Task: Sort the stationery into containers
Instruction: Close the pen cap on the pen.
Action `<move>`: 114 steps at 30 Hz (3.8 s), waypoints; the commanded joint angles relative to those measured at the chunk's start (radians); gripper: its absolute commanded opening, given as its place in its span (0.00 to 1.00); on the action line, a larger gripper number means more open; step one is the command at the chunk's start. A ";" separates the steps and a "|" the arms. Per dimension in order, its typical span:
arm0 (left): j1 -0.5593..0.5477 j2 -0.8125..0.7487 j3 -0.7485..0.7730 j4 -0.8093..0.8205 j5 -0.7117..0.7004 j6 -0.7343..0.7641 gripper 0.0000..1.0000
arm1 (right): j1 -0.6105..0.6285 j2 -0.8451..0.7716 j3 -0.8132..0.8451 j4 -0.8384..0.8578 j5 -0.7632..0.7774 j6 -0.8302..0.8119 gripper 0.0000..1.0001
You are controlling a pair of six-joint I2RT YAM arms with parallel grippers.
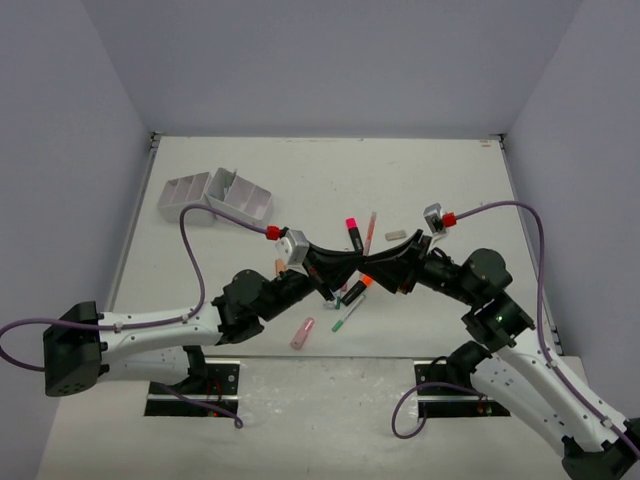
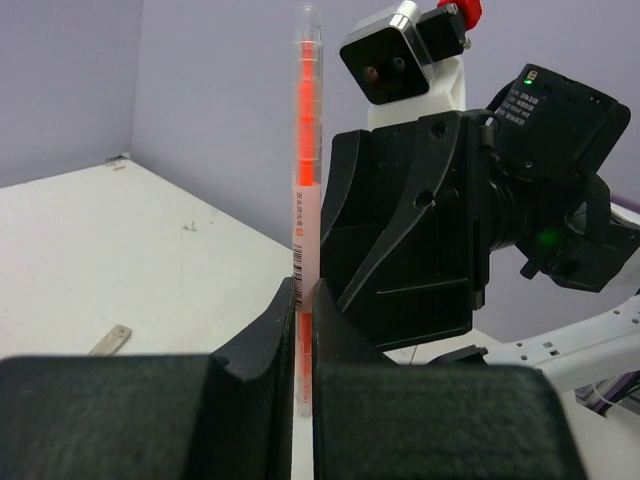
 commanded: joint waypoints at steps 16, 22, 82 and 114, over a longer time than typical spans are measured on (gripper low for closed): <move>0.002 0.039 0.041 -0.004 0.129 -0.035 0.00 | 0.003 0.026 0.173 -0.032 0.034 -0.110 0.30; 0.002 0.045 0.034 -0.004 0.138 -0.043 0.00 | 0.003 0.053 0.185 -0.043 0.065 -0.131 0.22; 0.003 0.057 0.201 -0.143 0.093 0.066 0.00 | 0.003 0.069 0.263 -0.234 0.128 -0.210 0.00; 0.048 0.178 0.492 -0.365 0.064 0.200 0.00 | 0.057 0.187 0.091 -0.013 0.008 -0.055 0.00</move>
